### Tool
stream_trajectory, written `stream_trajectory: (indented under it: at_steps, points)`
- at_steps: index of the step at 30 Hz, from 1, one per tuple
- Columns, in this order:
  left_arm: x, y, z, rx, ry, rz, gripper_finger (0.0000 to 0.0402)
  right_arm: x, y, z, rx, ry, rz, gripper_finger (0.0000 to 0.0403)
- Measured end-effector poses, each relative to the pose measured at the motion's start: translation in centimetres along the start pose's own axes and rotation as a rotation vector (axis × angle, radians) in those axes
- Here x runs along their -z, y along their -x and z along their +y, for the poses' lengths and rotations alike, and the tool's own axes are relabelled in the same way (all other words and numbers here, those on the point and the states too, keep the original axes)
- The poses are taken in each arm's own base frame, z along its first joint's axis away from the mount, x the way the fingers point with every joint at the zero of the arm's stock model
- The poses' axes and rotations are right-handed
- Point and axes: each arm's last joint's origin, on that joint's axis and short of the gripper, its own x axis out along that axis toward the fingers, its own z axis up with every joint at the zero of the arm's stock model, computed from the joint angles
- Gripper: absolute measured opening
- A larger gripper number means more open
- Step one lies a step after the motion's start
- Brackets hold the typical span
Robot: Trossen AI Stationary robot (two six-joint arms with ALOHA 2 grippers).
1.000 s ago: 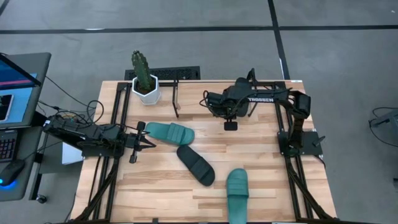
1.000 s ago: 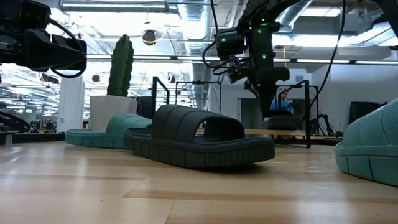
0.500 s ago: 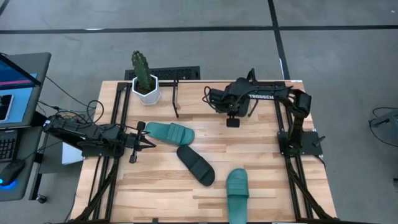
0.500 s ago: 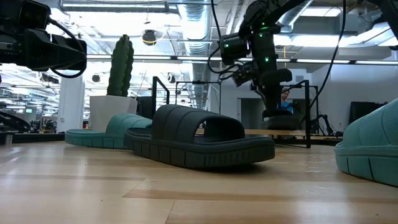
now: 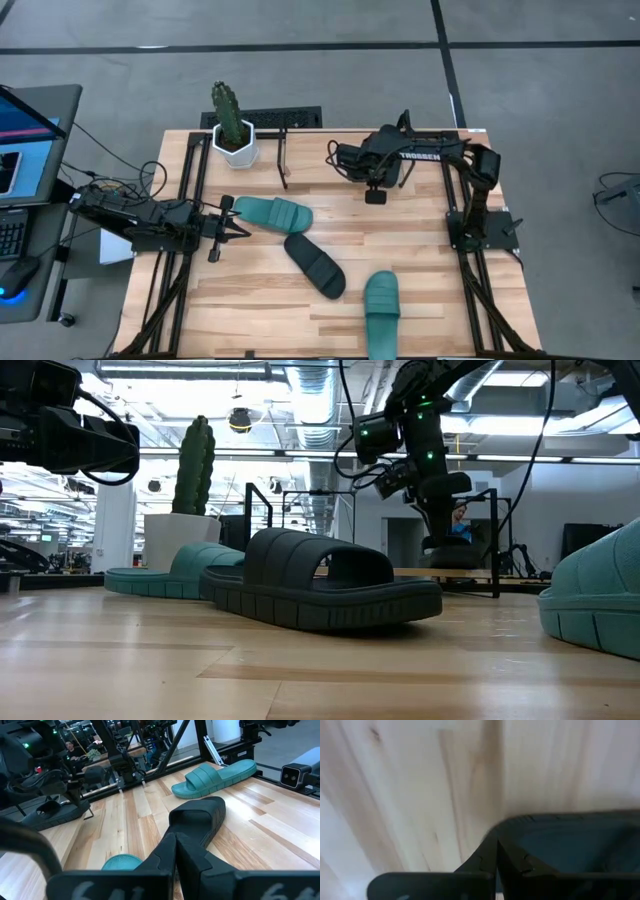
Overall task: Pick and place slides into the shelf
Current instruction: Put the right black slide on the shelf
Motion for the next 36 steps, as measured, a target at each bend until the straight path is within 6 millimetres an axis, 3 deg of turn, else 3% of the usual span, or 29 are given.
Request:
stream_trajectory:
  at_steps: [10,23,36]
  points:
    - [0.0,0.0,0.0,0.0,-0.002,0.0,0.0,-0.3,0.1,0.4,-0.038,0.011,-0.031,0.0]
    - [0.0,0.0,0.0,0.0,-0.003,0.0,0.0,1.3,-0.1,-0.7,0.004,-0.054,0.109,0.0]
    - [0.0,0.0,0.0,0.0,-0.003,0.0,0.0,-0.4,0.2,0.9,-0.044,0.004,-0.035,0.0]
